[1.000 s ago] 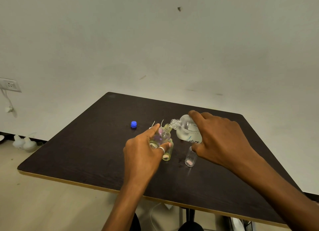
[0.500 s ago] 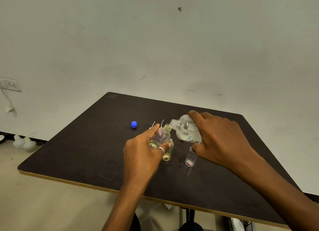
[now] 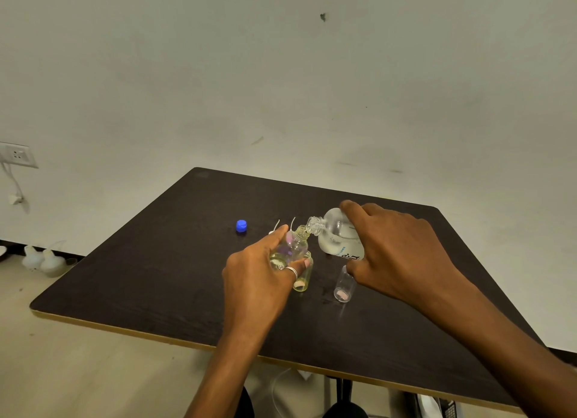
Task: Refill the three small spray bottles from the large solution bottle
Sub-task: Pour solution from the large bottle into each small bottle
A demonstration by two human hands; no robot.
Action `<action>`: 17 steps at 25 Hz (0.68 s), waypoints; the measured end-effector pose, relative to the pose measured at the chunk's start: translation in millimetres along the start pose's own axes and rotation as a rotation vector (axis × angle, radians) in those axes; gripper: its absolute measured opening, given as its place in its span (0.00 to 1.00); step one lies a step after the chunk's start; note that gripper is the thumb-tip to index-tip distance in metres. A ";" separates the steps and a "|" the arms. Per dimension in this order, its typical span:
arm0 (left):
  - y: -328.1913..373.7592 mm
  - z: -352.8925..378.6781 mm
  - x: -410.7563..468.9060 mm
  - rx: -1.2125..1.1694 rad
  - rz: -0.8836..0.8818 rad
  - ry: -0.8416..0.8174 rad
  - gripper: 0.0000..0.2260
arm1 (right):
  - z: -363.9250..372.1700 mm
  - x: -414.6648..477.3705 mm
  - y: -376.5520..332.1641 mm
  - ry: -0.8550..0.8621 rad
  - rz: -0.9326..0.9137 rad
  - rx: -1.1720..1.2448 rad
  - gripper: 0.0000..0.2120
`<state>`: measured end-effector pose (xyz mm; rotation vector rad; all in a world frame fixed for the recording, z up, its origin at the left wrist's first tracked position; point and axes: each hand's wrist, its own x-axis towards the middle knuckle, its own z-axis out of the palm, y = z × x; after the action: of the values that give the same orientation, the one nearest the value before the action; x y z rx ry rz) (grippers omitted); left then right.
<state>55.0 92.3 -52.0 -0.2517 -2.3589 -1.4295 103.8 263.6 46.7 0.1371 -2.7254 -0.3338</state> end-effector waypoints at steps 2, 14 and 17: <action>-0.2 0.3 0.5 0.006 0.001 0.003 0.30 | -0.1 0.0 0.0 -0.002 0.002 -0.001 0.35; -1.1 0.4 0.6 -0.007 -0.005 0.001 0.30 | -1.3 0.8 -0.7 0.000 0.003 0.000 0.34; -1.7 0.7 1.1 -0.012 -0.008 -0.004 0.30 | -1.1 1.4 -0.8 -0.004 0.001 -0.006 0.34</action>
<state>53.3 92.0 -53.3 -0.2486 -2.3581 -1.4482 103.1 262.4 48.0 0.1329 -2.7277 -0.3422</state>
